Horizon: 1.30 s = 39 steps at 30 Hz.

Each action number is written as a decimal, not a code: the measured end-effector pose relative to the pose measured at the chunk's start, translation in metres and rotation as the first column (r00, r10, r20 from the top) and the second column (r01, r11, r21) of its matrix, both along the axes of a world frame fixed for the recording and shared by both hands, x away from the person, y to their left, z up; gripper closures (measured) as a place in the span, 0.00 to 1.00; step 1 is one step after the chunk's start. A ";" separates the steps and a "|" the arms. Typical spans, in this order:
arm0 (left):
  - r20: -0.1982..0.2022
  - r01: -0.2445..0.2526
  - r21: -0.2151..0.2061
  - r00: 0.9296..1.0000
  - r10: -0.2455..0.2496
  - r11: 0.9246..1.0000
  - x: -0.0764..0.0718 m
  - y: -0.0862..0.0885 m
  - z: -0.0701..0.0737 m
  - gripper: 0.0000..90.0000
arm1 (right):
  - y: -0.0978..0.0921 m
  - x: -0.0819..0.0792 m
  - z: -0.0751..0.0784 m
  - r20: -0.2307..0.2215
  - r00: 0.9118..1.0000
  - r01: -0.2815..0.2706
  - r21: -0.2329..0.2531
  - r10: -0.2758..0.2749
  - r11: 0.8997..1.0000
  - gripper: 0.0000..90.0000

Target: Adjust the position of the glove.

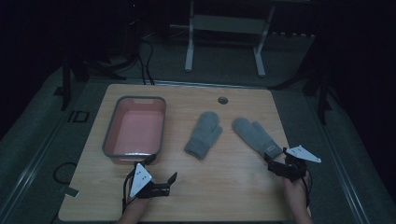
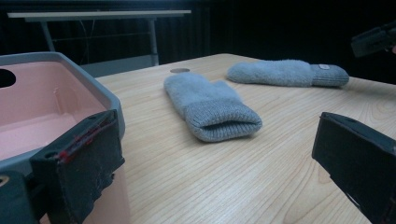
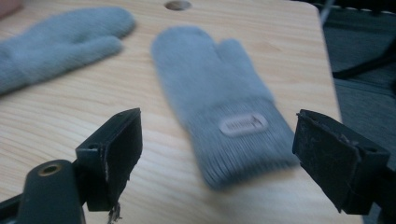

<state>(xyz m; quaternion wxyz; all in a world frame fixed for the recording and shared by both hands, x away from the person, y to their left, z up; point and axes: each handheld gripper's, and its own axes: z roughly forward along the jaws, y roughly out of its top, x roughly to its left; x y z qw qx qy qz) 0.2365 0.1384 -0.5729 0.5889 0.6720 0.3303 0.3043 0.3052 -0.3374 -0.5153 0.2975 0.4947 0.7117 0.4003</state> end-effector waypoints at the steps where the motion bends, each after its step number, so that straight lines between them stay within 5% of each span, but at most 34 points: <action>1: 0.000 0.001 -0.001 1.000 -0.001 1.000 0.000 0.000 0.000 0.02 | 0.002 0.002 0.003 0.000 1.000 -0.010 0.000 0.010 1.000 0.17; 9: -0.006 0.003 -0.006 1.000 -0.003 1.000 0.000 0.000 0.000 0.02 | 0.033 0.028 0.015 -0.025 0.987 -0.159 -0.049 0.158 0.986 0.14; 16: -0.007 0.003 -0.006 1.000 -0.003 1.000 0.000 0.001 0.000 0.02 | 0.056 0.043 0.016 -0.025 0.974 -0.226 -0.025 0.225 0.974 0.15; 17: -0.006 0.003 -0.006 1.000 -0.003 1.000 0.000 0.001 0.000 0.02 | 0.065 0.050 0.018 -0.034 0.963 -0.267 -0.003 0.267 0.964 0.15; 21: -0.005 0.006 -0.004 1.000 -0.006 1.000 0.000 0.001 0.000 0.02 | 0.079 0.060 0.021 -0.038 0.957 -0.288 0.003 0.288 0.958 0.15; 23: -0.005 0.007 -0.004 1.000 -0.007 1.000 0.000 0.001 0.000 0.02 | 0.093 0.068 0.023 -0.044 0.957 -0.287 -0.037 0.285 0.957 0.14; 24: -0.003 0.009 -0.002 1.000 -0.009 1.000 -0.001 0.000 0.000 0.02 | 0.103 0.076 0.023 -0.055 0.944 -0.326 0.000 0.326 0.945 0.14; 30: -0.005 0.013 -0.003 1.000 -0.013 1.000 -0.001 0.000 0.000 0.02 | 0.134 0.096 0.017 -0.077 0.912 -0.404 0.012 0.404 0.915 0.16; 39: -0.006 0.020 -0.002 1.000 -0.020 1.000 -0.001 0.000 0.000 0.02 | 0.169 0.119 0.004 -0.115 0.883 -0.459 -0.006 0.455 0.888 0.16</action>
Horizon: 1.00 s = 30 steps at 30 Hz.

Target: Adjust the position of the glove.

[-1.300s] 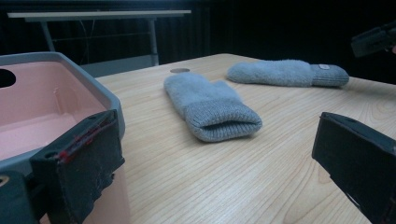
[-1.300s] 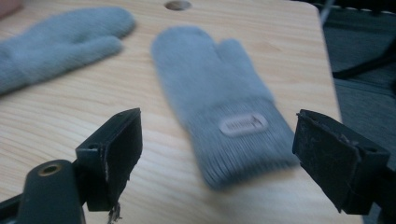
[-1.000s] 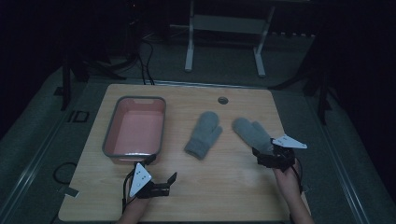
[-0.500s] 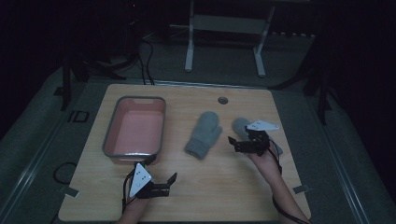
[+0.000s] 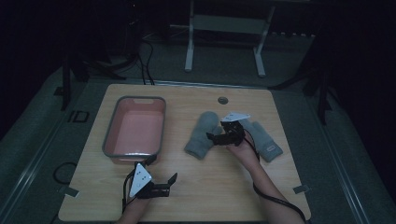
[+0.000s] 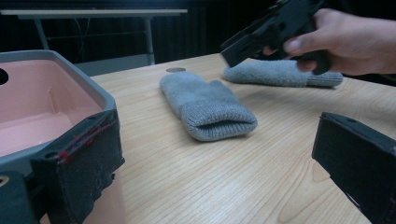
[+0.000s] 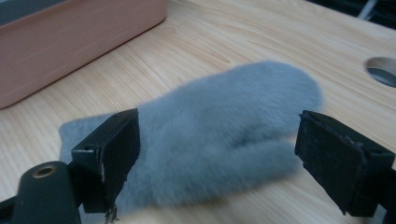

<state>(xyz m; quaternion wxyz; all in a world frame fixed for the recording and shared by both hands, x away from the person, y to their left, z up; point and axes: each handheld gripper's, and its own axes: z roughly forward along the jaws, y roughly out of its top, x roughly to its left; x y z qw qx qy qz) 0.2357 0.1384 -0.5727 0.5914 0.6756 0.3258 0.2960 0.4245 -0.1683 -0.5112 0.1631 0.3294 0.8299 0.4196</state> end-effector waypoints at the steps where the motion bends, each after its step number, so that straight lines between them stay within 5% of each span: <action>1: -0.001 0.001 0.000 1.000 -0.001 1.000 0.000 0.000 0.000 0.02 | 0.004 0.003 -0.002 -0.006 1.000 0.000 -0.004 0.000 1.000 0.16; 7: -0.003 0.002 -0.003 1.000 -0.002 1.000 0.000 0.000 0.000 0.02 | 0.023 0.021 -0.017 -0.008 1.000 -0.016 -0.037 0.016 0.999 0.18; 17: -0.004 0.005 -0.005 1.000 -0.005 1.000 0.000 0.000 0.000 0.02 | 0.035 0.043 -0.029 -0.035 0.999 -0.026 -0.103 0.023 0.994 0.36; 18: -0.005 0.005 -0.006 1.000 -0.005 1.000 0.000 0.000 0.000 0.02 | 0.039 0.044 -0.035 -0.034 0.999 -0.041 -0.166 0.035 0.985 0.42; 19: -0.005 0.005 -0.006 1.000 -0.005 1.000 0.000 0.000 0.000 0.02 | 0.040 0.045 -0.037 -0.041 0.999 -0.042 -0.170 0.035 0.985 0.44; 25: -0.005 0.008 -0.003 1.000 -0.008 1.000 0.000 0.000 0.000 0.02 | 0.039 0.049 -0.038 -0.057 0.997 -0.064 -0.169 0.055 0.984 0.75; 30: -0.008 0.009 -0.008 1.000 -0.010 1.000 0.000 0.000 0.000 0.02 | 0.038 0.048 -0.031 -0.084 0.992 -0.107 -0.146 0.095 0.983 0.87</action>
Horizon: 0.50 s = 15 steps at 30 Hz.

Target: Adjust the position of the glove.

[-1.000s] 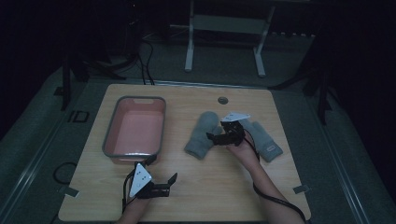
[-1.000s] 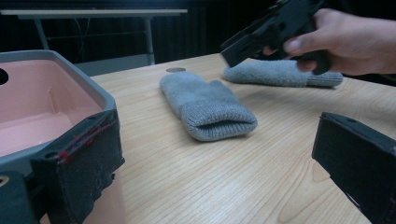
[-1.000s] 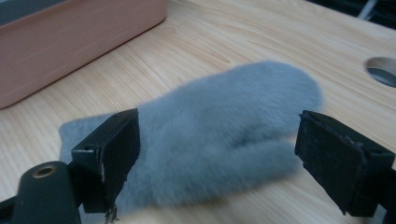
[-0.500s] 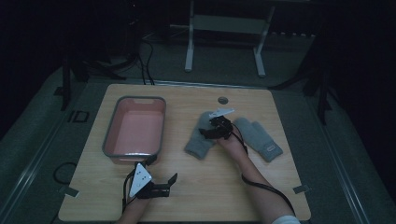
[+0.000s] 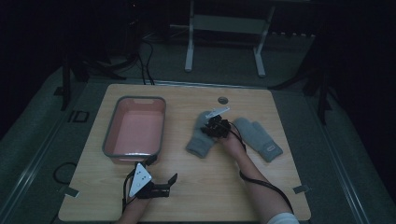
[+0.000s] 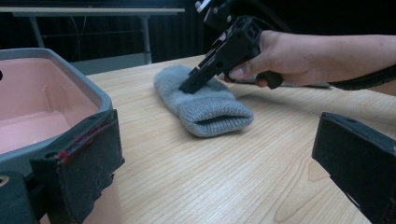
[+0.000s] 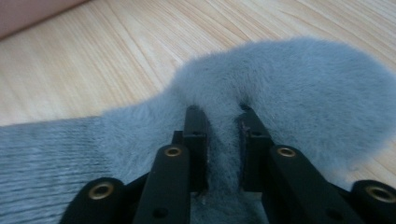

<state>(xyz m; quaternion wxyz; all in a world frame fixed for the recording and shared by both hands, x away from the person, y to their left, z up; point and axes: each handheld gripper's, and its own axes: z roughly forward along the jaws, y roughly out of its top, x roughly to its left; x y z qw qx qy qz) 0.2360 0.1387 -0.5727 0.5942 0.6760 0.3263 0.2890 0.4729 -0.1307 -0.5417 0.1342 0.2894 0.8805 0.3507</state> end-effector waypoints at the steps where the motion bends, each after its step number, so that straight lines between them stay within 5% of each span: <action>1: 0.000 0.000 0.000 1.000 0.000 1.000 0.000 0.000 0.000 0.02 | 0.000 0.000 0.000 0.000 1.000 0.000 0.000 0.000 1.000 0.87; 5: 0.003 0.001 0.003 1.000 -0.001 1.000 0.000 0.000 0.000 0.02 | -0.007 -0.011 0.015 0.004 0.996 -0.086 0.042 0.086 0.995 0.88; 15: 0.004 -0.001 0.003 1.000 0.001 1.000 0.000 0.000 0.000 0.02 | -0.023 -0.059 0.053 0.045 0.955 -0.298 0.088 0.295 0.951 0.88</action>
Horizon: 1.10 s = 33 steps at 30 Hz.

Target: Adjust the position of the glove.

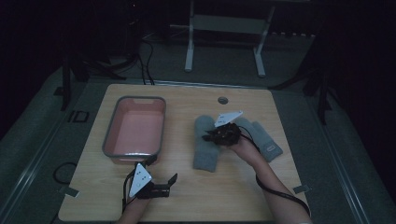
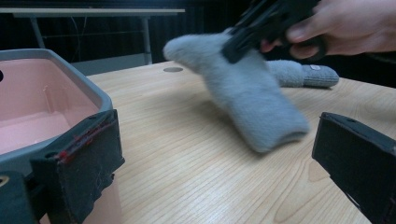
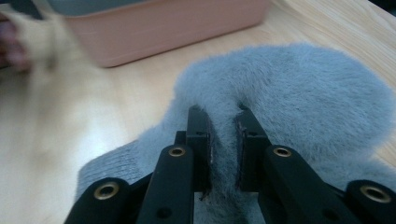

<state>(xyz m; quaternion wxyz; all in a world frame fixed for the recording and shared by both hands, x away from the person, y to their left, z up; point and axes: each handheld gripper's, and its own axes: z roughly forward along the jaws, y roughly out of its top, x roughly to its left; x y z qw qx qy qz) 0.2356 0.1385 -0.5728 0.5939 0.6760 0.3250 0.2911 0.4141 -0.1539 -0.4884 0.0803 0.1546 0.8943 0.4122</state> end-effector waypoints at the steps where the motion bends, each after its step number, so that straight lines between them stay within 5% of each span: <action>1: 0.000 0.000 0.000 1.000 0.000 1.000 0.000 0.000 0.000 0.02 | -0.002 -0.006 0.003 0.004 1.000 -0.024 0.001 0.024 1.000 0.88; 5: 0.000 0.000 -0.001 1.000 0.000 1.000 0.000 0.000 0.000 0.02 | -0.011 -0.023 0.007 -0.018 0.997 -0.071 0.007 0.071 0.997 0.88; 10: 0.001 0.001 0.000 1.000 -0.001 1.000 0.000 0.000 0.000 0.02 | -0.017 -0.041 -0.008 -0.020 0.998 -0.054 -0.018 0.054 0.998 0.88; 20: -0.001 0.000 -0.002 1.000 0.000 1.000 0.000 0.000 0.000 0.02 | -0.020 -0.043 -0.052 -0.122 0.989 -0.087 -0.071 0.078 0.994 0.83; 24: -0.007 0.000 -0.008 1.000 0.000 1.000 0.000 0.001 0.000 0.02 | -0.022 -0.037 -0.058 -0.159 0.984 -0.085 -0.057 0.075 0.995 0.65; 26: -0.007 0.000 -0.008 1.000 0.000 1.000 0.000 0.001 0.000 0.02 | -0.022 -0.036 -0.059 -0.147 0.987 -0.076 -0.062 0.066 0.995 0.54; 33: -0.004 0.001 -0.006 1.000 -0.001 1.000 0.000 0.000 0.000 0.02 | -0.021 -0.037 -0.062 -0.072 0.996 -0.066 -0.095 0.059 0.993 0.39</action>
